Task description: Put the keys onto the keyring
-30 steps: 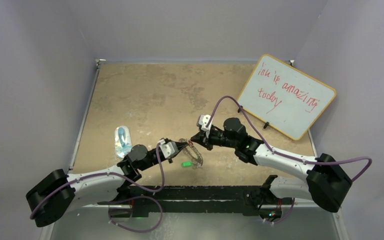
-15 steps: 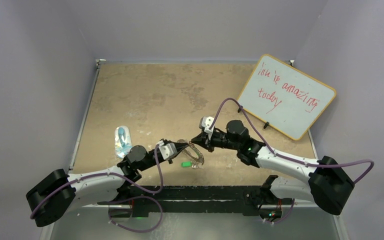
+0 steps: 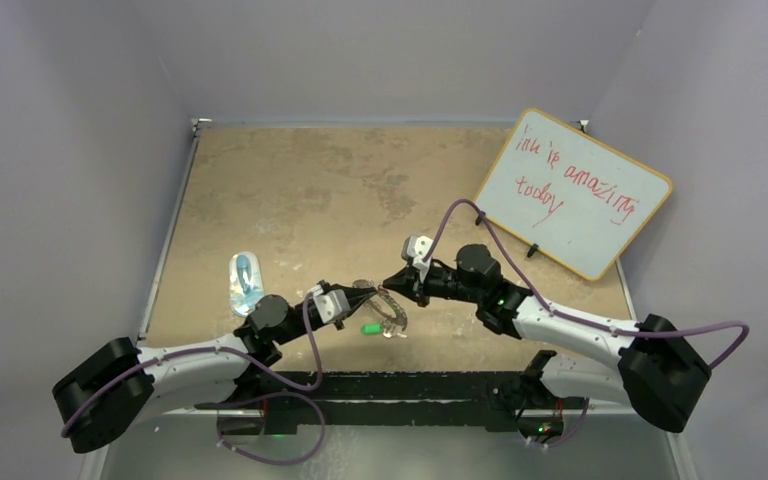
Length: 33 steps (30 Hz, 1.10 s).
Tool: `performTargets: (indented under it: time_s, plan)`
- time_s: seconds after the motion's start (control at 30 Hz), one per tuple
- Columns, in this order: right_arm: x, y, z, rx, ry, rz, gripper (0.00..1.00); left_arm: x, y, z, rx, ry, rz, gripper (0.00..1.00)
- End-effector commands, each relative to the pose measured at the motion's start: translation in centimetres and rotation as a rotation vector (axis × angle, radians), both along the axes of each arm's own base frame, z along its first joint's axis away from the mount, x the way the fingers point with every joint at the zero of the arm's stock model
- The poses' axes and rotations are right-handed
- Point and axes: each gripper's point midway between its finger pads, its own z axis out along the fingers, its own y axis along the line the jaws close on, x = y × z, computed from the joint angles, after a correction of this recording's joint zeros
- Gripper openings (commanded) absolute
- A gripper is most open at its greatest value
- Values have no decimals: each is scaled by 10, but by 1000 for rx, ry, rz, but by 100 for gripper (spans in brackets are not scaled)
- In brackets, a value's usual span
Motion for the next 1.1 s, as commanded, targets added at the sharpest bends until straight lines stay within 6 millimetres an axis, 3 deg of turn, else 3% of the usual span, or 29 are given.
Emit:
performTargets:
  time_s: [0.0, 0.4, 0.5, 0.7, 0.8, 0.93, 1.07]
  plan:
    - [0, 1, 15, 53, -37, 2, 0, -9, -5, 28, -95, -60, -52, 0]
    - [-2, -2, 14, 58, -39, -6, 0, -11, -3, 26, -101, -55, -52, 0]
    - [-2, -2, 16, 64, -48, -4, 9, -11, -3, 24, -96, -57, -53, 0]
    - [-3, -3, 23, 75, -88, 8, 42, -10, -4, 23, -92, -62, -54, 0]
    - [-5, -3, 26, 75, -118, 28, 54, -11, -4, 24, -91, -71, -57, 0]
    - [-10, -1, 33, 85, -158, 67, 56, -14, -5, 26, -91, -86, -75, 0]
    - [-17, 2, 33, 74, -195, 134, 52, -16, -6, 29, -92, -95, -89, 0]
